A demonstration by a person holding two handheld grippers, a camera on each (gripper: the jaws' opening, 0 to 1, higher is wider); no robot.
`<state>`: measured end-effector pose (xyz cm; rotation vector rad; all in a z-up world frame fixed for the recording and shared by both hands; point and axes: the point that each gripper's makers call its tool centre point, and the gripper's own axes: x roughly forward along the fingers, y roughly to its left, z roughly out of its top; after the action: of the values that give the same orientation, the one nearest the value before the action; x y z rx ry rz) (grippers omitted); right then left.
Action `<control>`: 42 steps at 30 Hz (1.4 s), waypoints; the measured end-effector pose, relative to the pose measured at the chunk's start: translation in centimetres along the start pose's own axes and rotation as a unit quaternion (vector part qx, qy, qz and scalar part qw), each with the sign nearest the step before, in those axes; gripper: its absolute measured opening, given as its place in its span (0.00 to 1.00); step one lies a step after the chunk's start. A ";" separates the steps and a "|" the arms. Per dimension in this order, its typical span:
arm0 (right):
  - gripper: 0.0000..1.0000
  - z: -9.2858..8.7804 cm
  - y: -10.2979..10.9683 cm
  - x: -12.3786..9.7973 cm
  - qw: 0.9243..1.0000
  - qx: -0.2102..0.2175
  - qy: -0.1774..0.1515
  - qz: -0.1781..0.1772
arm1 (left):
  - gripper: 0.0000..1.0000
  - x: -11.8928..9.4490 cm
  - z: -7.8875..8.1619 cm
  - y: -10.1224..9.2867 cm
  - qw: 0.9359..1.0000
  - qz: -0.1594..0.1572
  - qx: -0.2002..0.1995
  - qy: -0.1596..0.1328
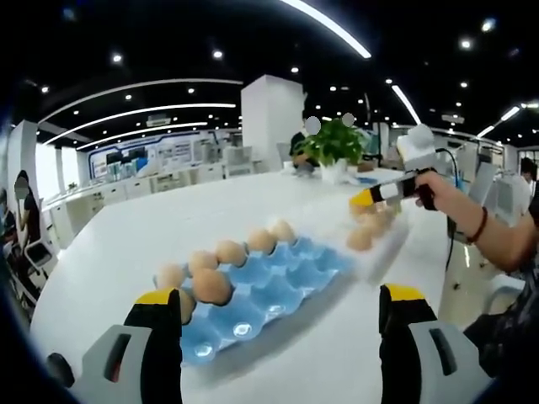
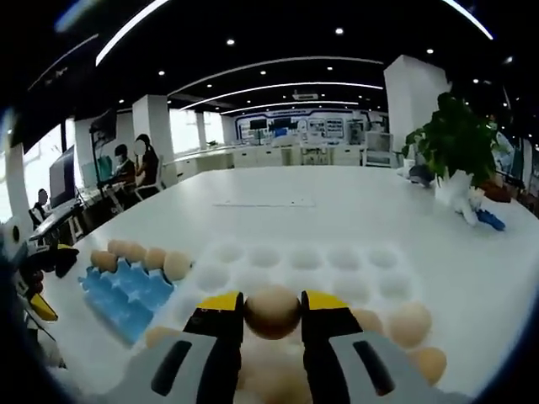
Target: Place the egg into an empty slot of the egg tray after lifting it from the table, then release the egg inside the slot.
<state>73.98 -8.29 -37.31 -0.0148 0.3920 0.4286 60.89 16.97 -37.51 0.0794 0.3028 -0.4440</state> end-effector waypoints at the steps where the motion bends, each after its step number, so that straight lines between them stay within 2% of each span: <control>1: 0.28 0.1 0.1 0.1 1.000 -0.001 -0.002 0.004 | 1.00 0.0 0.0 0.0 1.000 0.000 0.000 0.000; 4: 0.28 0.2 0.9 -0.1 1.000 0.003 -0.003 0.018 | 1.00 0.0 -0.1 -0.1 1.000 -0.001 0.000 0.002; 14: 0.28 0.6 2.1 -0.1 0.999 -0.004 -0.007 0.036 | 1.00 0.0 -0.2 -0.1 1.000 0.000 0.000 0.003; 42: 0.28 1.0 8.2 1.1 0.992 -0.047 -0.029 0.111 | 0.99 -0.4 -0.4 0.3 1.000 0.007 0.003 0.006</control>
<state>71.91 -0.31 -36.27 -0.0499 0.3176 0.6654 60.55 17.51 -37.78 0.0893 0.3136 -0.4314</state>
